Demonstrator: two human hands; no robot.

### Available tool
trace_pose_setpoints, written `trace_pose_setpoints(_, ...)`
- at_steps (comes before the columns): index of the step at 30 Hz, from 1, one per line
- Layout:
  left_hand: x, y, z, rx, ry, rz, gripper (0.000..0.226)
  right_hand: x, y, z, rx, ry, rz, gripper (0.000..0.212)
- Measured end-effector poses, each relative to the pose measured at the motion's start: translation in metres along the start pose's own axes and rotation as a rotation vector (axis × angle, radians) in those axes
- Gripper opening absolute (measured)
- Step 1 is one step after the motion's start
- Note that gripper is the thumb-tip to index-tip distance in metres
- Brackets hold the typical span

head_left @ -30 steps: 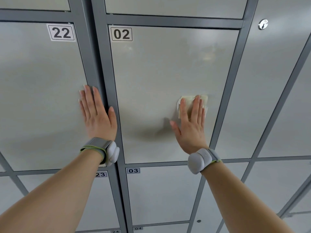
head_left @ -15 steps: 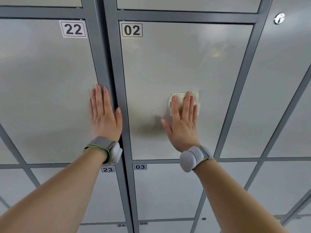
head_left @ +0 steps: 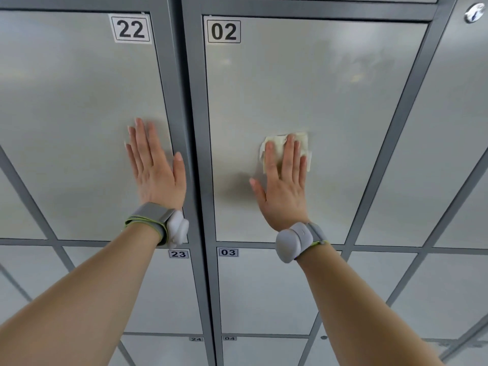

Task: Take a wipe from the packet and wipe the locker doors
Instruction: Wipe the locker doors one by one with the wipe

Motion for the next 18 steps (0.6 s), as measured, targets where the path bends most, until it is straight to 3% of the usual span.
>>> trace_pose_setpoints(8, 0.021, 0.007, 0.002, -0.033, 0.012, 0.021, 0.063, 0.007, 0.036, -0.026, -0.092, 0.151, 0.105, 0.068)
trace_pose_setpoints(18, 0.034, 0.008, 0.013, -0.078, 0.041, 0.102, 0.059, 0.026, 0.008, 0.005, -0.059, 0.02, 0.041, 0.07)
Point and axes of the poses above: each hand's wrist, its own y-axis towards the middle knuckle, its own z-axis out of the palm, x = y × z, the point moved 1 cm from there along y, towards the middle knuckle, and after that the axes turned 7 degrees about -y, right-handed, at the moved point
